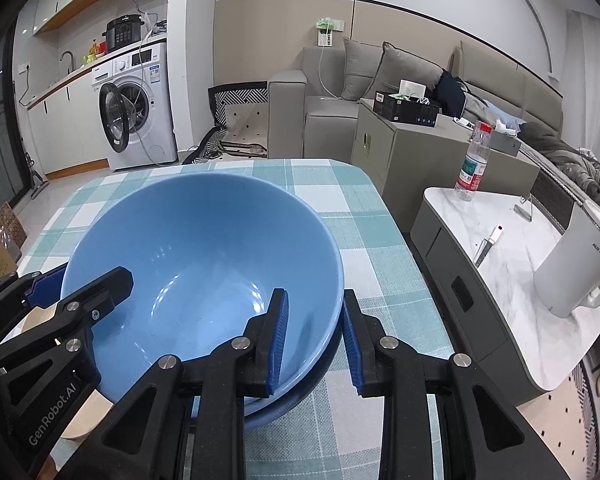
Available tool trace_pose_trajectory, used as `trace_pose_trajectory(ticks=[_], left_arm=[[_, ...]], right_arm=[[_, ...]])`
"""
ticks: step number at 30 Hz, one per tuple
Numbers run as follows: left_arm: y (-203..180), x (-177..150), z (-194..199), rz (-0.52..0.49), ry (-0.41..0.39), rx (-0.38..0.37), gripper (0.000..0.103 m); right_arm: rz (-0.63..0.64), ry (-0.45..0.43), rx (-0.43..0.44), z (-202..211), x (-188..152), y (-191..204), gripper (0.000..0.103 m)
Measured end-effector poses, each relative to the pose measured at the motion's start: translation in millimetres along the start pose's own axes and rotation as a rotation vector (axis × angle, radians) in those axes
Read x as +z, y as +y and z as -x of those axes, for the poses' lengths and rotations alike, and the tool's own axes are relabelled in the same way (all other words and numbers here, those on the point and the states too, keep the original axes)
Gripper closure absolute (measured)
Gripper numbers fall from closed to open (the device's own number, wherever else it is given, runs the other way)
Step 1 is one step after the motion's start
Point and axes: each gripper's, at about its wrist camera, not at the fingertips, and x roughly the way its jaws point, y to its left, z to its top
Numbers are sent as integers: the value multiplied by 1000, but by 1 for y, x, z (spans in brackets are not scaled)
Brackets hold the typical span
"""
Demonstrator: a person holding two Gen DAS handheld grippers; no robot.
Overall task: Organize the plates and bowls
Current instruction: 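Lower the light blue bowl into the dark blue bowl, then open both grippers and release the light blue bowl rim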
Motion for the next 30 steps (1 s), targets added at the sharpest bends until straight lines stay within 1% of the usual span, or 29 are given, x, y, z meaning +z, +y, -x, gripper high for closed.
trace_pose_trajectory(ticks=[14, 16, 18, 21, 23, 25, 26, 27, 29, 30], left_arm=[[-3, -5, -7, -19, 13, 8, 70], [-3, -6, -6, -24, 13, 9, 70], [-3, -6, -6, -26, 14, 4, 68], [-3, -7, -5, -32, 14, 2, 66], [-3, -7, -5, -33, 15, -1, 64], [-2, -6, -5, -24, 18, -14, 62], [0, -6, -5, -17, 21, -26, 62], [1, -5, -4, -9, 26, -40, 58], [6, -4, -3, 20, 28, -88, 55], [10, -3, -2, 36, 31, -105, 50]], right_arm=[[6, -2, -1, 1, -2, 0, 74], [4, 0, 12, 1, -1, -1, 71], [-3, 0, 34, 1, -2, -3, 64], [-9, -1, 46, 1, -3, -5, 62], [-25, -3, 72, 2, -4, -8, 60], [-31, -2, 92, 2, -4, -11, 59], [-35, 2, 102, 2, -4, -12, 56], [-50, 9, 128, 1, -5, -15, 50], [-95, 16, 195, 1, -6, -22, 41], [-112, 17, 206, 1, -5, -25, 35]])
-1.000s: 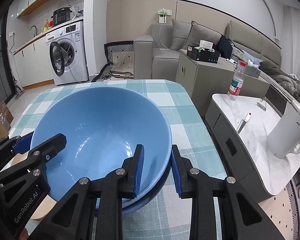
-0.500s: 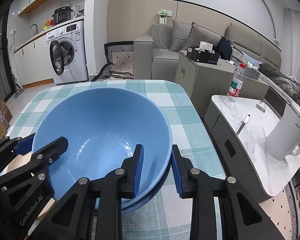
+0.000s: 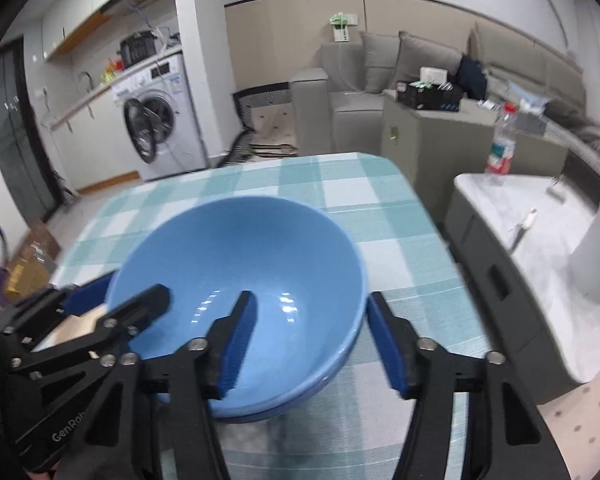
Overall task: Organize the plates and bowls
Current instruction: 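Open both grippers and release the light blue bowl rim, then close both grippers on the rims of the nested blue bowls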
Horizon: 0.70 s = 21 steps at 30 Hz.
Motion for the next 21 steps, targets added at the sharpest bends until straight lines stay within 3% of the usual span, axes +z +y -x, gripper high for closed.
trace_pose_trajectory(ticks=[3, 5, 7, 9, 13, 21], left_arm=[[4, 3, 4, 16, -2, -14, 46], [5, 5, 6, 16, 2, -27, 40], [7, 6, 9, 19, -3, -24, 14], [8, 6, 14, 20, -27, -25, 7], [11, 9, 18, -1, -38, -18, 0], [18, 15, 18, -6, -32, -8, 0]], right_arm=[[-61, -8, 38, 3, 3, -13, 19], [-93, -19, 61, 8, 7, -20, 16], [-76, -32, 46, 12, 12, -22, 12], [-57, -40, 45, 16, 15, -24, 4], [-50, -38, 79, 21, 18, -28, 1], [-50, -23, 75, 19, 22, -34, 0]])
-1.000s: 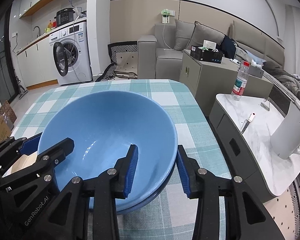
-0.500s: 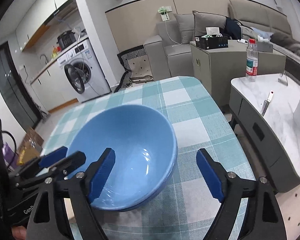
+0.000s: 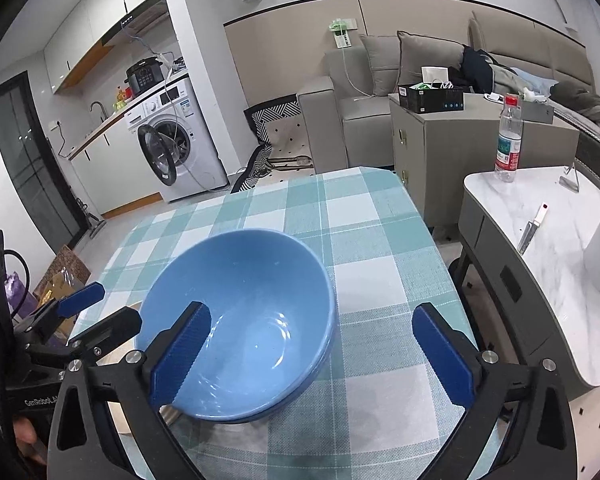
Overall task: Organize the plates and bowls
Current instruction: 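Close both grippers on the rims of the nested blue bowls, then lift the nested blue bowls off the tablecloth with both grippers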
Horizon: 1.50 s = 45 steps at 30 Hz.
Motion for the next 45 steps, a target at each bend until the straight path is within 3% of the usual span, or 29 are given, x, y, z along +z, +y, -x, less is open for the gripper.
trace_pose_trajectory(ticks=[7, 16, 20, 22, 24, 26, 31, 40, 45], left_arm=[[5, -6, -20, 26, 53, 4, 0], [9, -14, -40, 51, 94, 7, 0], [11, -14, -48, 63, 105, -22, 2], [13, -14, -50, 73, 112, -32, 6], [13, -15, -53, 83, 123, -47, 11], [12, -16, -54, 86, 128, -69, 12], [11, -17, -57, 95, 139, -78, 32], [8, -19, -58, 104, 149, -129, 59], [4, -19, -57, 93, 144, -130, 61]], right_arm=[[-2, 51, 30, -19, -13, 1, 0], [4, 37, 83, -30, -27, 0, 1], [-33, 36, 84, -31, -26, -4, 15], [-60, 46, 81, -35, -27, -7, 18], [-71, 57, 81, -37, -28, -9, 29], [-71, 64, 84, -39, -29, -8, 31], [-70, 72, 90, -44, -32, -4, 32], [-49, 72, 94, -47, -35, 1, 54], [-32, 64, 70, -46, -36, 3, 61]])
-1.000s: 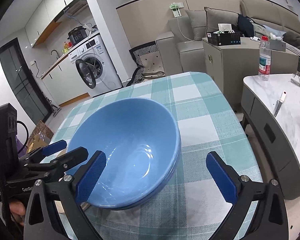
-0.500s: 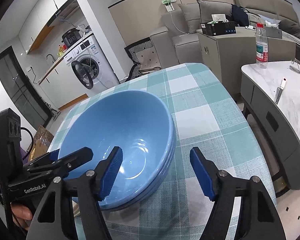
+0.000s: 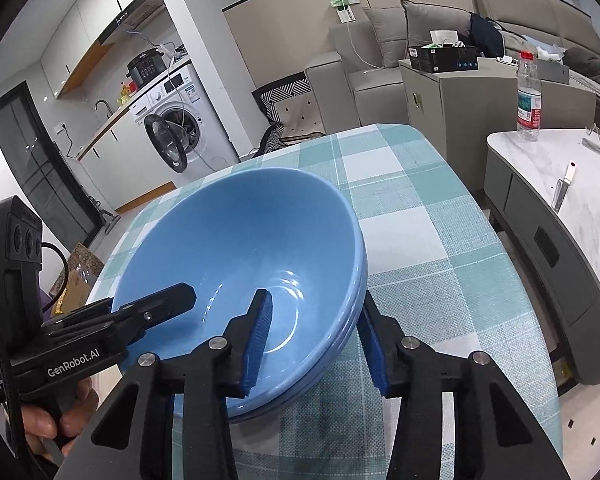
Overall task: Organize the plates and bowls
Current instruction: 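Lift the nested blue bowls off the tablecloth with both grippers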
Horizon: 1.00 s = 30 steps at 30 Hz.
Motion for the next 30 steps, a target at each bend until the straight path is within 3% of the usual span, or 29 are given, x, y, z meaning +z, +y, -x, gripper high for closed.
trace_pose_trajectory(ticks=[30], left_arm=[[-14, -1, 15, -31, -21, 45, 62]], right_arm=[[-10, -51, -38, 16, 1, 5, 63]])
